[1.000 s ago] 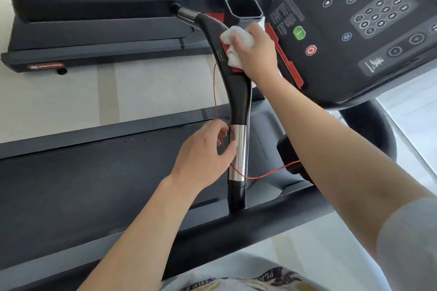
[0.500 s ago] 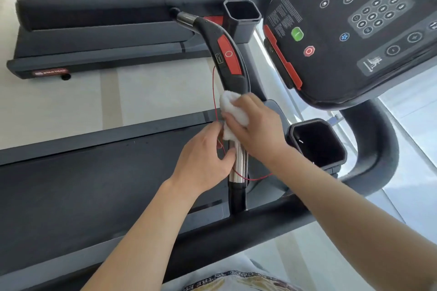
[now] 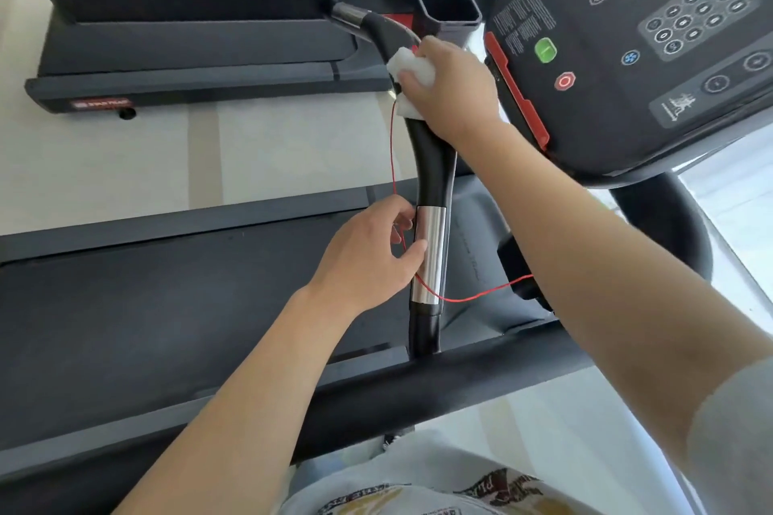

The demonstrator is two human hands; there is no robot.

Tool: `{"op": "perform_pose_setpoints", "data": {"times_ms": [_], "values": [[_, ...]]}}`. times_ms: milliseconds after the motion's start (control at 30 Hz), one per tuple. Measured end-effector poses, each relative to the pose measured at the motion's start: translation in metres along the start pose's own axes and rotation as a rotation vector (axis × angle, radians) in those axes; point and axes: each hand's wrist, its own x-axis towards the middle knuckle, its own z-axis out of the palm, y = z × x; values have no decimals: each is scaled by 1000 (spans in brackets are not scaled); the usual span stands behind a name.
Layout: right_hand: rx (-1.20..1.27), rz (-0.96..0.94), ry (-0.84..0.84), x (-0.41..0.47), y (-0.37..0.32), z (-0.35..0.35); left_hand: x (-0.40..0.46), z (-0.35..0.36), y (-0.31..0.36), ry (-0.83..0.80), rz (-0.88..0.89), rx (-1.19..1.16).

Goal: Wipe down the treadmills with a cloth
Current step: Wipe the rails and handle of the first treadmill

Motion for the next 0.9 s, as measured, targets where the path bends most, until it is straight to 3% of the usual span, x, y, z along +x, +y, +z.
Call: {"op": "perform_pose_setpoints", "data": {"times_ms": [167,300,467,633,767,900], "values": [[139,-17,63,-109,2,-3,2,0,0,13,-14,-30],[212,-52,8,-185,-3,-3,3,-2,0,-18,-13,-18],[201,-130,47,-171,2,-2,3,-2,-3,-50,1,-51],[285,69,121,-110,2,-2,4,0,-5,-60,-40,-85],[348,143,130,-120,-1,0,0,-2,-2,-73,-81,-119],[298,-36,-31,-185,-1,-7,-16,-3,-3,-180,-58,-16]]}}
